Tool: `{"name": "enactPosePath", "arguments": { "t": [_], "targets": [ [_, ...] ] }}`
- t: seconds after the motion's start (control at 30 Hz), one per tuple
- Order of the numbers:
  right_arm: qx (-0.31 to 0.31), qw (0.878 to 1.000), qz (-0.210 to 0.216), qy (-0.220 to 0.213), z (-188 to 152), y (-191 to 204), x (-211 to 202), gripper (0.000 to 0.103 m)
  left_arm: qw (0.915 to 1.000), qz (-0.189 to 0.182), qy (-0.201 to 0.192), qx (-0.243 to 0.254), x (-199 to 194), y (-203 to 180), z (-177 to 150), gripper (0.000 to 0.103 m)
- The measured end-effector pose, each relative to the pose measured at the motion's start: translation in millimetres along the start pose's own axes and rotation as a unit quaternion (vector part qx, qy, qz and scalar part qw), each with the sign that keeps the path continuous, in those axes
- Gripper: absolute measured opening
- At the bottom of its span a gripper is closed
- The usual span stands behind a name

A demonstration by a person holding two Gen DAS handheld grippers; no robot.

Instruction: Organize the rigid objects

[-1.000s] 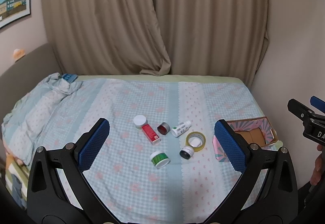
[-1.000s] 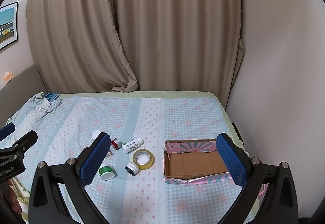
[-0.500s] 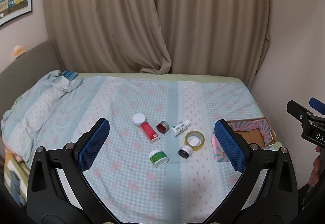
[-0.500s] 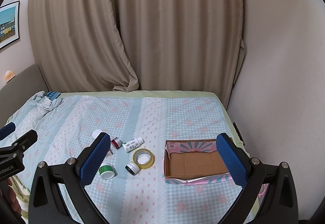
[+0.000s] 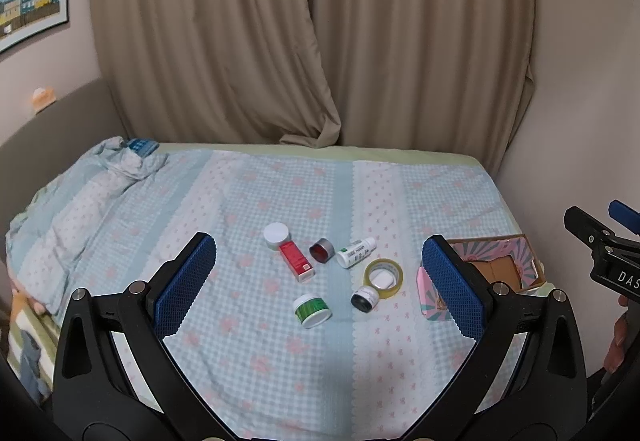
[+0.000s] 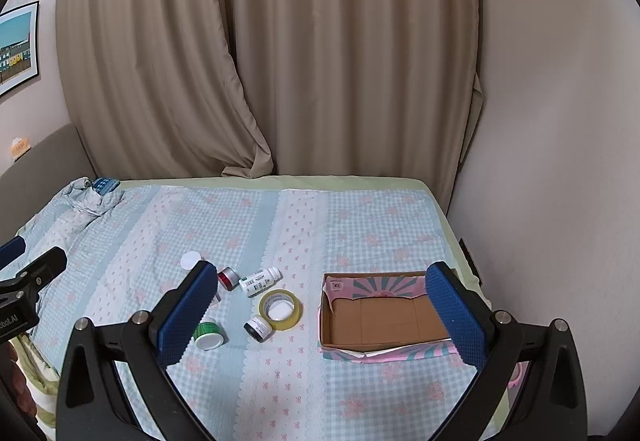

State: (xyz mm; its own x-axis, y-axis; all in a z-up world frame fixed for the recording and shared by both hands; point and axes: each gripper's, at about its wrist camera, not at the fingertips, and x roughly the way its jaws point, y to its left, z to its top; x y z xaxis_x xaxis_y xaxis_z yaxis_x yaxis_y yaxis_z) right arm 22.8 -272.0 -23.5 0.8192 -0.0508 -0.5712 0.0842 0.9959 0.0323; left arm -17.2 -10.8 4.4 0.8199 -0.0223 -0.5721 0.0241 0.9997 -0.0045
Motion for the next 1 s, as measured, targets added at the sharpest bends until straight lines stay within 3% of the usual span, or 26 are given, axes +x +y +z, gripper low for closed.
{"name": "enactPosePath", "arguments": {
  "t": [0.33, 0.6, 0.87, 1.0],
  "targets": [
    [-0.009, 1.000, 0.012, -0.004, -0.4, -6.9, -0.4, 0.103, 0.9998, 0.019, 0.008, -0.001, -4.6, -1.3, 0.9, 0.102],
    [-0.040, 0.999, 0.005, -0.024, -2.1, -1.3, 9.9, 0.103, 0.9979, 0.024, 0.058, -0.016, 20.9, 11.9, -4.8, 0.102],
    [-0.016, 0.999, 0.024, 0.030, -15.5, 25.0, 37.2, 0.103, 0.9956, 0.005, 0.086, -0.037, 61.1, 57.3, -8.2, 0.102],
    [0.021, 0.998, 0.013, 0.063, -18.3, 45.7, 56.4, 0.103, 0.9934, -0.018, 0.105, -0.041, 90.8, 89.7, -0.1, 0.102]
  ]
}}
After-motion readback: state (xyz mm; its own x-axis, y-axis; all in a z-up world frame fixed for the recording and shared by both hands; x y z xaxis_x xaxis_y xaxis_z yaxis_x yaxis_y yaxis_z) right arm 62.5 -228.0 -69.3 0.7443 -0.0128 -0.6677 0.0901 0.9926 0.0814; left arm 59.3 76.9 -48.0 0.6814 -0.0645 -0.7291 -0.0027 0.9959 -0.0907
